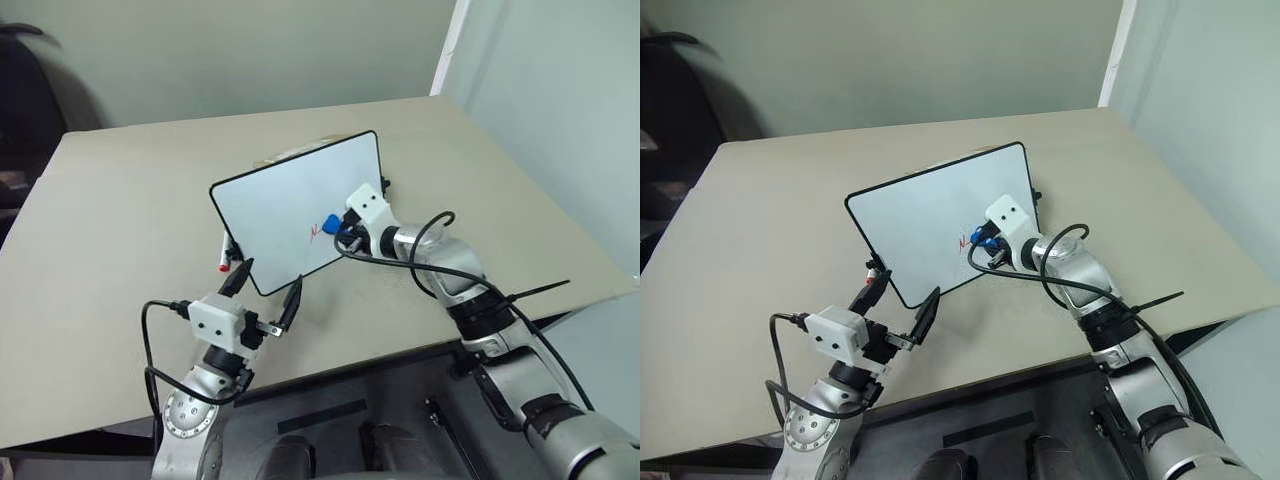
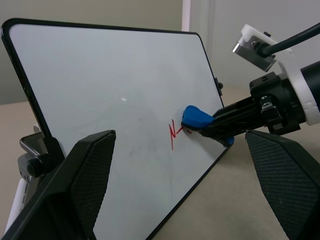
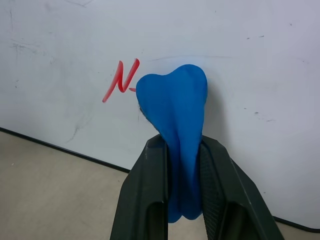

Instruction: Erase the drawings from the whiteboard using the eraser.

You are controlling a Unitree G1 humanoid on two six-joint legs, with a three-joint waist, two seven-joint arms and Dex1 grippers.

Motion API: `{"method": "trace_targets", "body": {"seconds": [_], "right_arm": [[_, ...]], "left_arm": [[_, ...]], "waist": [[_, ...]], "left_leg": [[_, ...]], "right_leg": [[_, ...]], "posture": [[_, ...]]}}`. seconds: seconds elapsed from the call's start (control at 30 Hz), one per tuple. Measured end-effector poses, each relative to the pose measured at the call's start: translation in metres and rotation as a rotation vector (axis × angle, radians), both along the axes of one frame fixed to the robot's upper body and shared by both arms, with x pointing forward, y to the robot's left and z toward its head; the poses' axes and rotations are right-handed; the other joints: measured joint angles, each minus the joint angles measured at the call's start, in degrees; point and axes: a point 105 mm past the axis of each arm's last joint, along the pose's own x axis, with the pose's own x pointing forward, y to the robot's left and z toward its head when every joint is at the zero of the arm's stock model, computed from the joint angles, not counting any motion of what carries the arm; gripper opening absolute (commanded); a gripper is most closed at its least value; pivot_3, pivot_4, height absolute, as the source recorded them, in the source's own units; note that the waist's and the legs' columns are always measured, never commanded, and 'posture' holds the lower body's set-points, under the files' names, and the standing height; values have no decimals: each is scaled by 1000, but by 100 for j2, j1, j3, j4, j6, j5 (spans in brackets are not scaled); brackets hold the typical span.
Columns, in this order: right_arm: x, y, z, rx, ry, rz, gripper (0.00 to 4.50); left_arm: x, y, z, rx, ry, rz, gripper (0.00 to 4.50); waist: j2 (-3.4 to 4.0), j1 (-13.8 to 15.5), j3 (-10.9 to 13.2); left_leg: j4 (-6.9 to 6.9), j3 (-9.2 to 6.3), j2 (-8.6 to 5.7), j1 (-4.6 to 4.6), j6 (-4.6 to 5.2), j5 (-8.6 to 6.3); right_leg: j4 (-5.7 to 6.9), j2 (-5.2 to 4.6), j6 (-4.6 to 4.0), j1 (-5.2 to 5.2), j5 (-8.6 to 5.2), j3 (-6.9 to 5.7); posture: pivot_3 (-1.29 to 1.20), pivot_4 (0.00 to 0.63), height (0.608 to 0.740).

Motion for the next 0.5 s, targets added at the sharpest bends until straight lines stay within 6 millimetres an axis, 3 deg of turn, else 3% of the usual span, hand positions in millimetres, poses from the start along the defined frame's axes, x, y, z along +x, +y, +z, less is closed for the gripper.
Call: {"method": "trace_targets", "body": {"seconds": [0.5], "right_arm": [[3, 2, -19, -123, 54, -31, 483]], "left_arm": [[-5, 4, 4, 0, -11, 17, 4500]], "waist": [[-4, -17, 3]], "left_leg": [[4, 2, 0, -21, -41, -22]], "right_leg": [[6, 0, -24, -37, 17, -2]], "posture": [[0, 150, 739]]}}
